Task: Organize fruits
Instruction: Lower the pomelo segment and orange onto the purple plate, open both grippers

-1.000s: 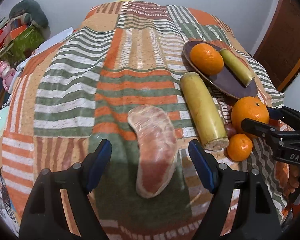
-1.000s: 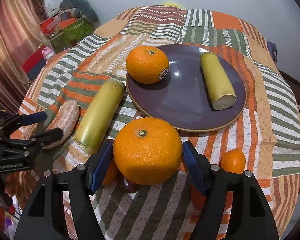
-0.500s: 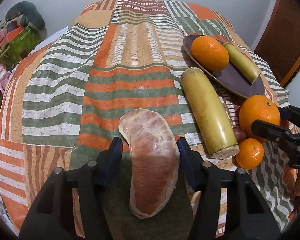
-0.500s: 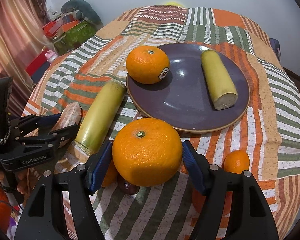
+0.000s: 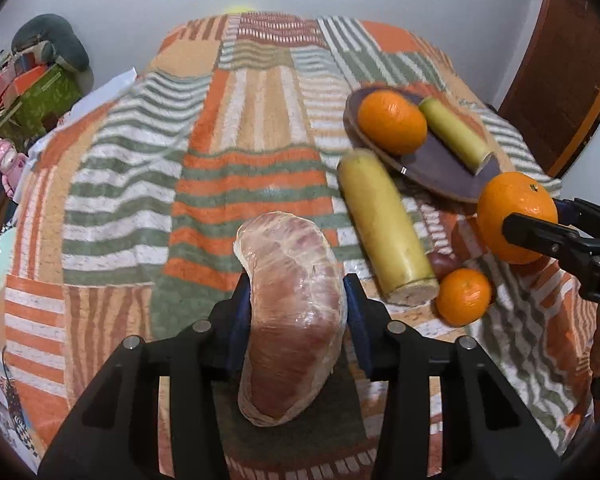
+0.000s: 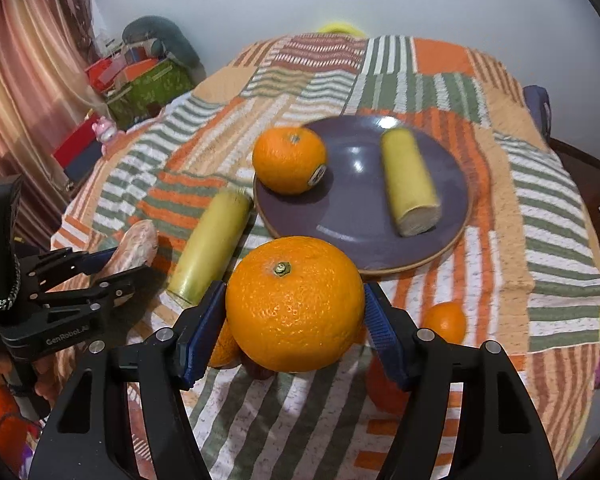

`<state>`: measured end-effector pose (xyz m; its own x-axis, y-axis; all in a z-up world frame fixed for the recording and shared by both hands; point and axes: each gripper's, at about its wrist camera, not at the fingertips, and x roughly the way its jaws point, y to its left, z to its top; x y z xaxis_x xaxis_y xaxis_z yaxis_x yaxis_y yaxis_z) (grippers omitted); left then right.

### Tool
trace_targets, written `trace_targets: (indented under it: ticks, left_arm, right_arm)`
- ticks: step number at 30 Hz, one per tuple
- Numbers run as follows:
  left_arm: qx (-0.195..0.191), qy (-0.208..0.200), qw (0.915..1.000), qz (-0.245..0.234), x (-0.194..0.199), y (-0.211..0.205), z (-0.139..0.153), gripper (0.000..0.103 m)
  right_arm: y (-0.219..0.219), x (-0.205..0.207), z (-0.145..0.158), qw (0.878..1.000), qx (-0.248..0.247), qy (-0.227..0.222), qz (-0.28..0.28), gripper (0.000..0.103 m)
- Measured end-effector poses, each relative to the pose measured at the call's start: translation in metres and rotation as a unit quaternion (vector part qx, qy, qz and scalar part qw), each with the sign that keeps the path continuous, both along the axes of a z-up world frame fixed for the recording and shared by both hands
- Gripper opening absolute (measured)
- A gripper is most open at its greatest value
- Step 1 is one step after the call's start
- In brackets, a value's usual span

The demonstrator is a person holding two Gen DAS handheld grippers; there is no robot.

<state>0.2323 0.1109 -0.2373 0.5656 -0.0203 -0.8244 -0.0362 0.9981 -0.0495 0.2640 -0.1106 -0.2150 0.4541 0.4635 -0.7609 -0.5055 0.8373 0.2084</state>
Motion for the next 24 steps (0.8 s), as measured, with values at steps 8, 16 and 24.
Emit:
trace_targets:
  ticks: [8, 16, 24]
  left_arm:
    - [0.0, -0.05, 0.9987, -0.006, 0.002, -0.011, 0.045, 0.044]
    - [-0.007, -0.09, 0.9955, -0.028, 0.021, -0.033, 0.08, 0.044]
    - [-0.011, -0.1, 0.9935, -0.053, 0.057, -0.061, 0.087, 0.044]
  right_arm:
    - [-0.023, 0.001, 0.03, 0.999, 0.012, -0.031, -0.024, 0.065]
    - [-0.048, 0.015, 0.054, 0.996, 0.014, -0.065, -0.054, 0.065]
    - [-0.06, 0.04, 0.062, 0.993, 0.016, -0.083, -0.078, 0.065]
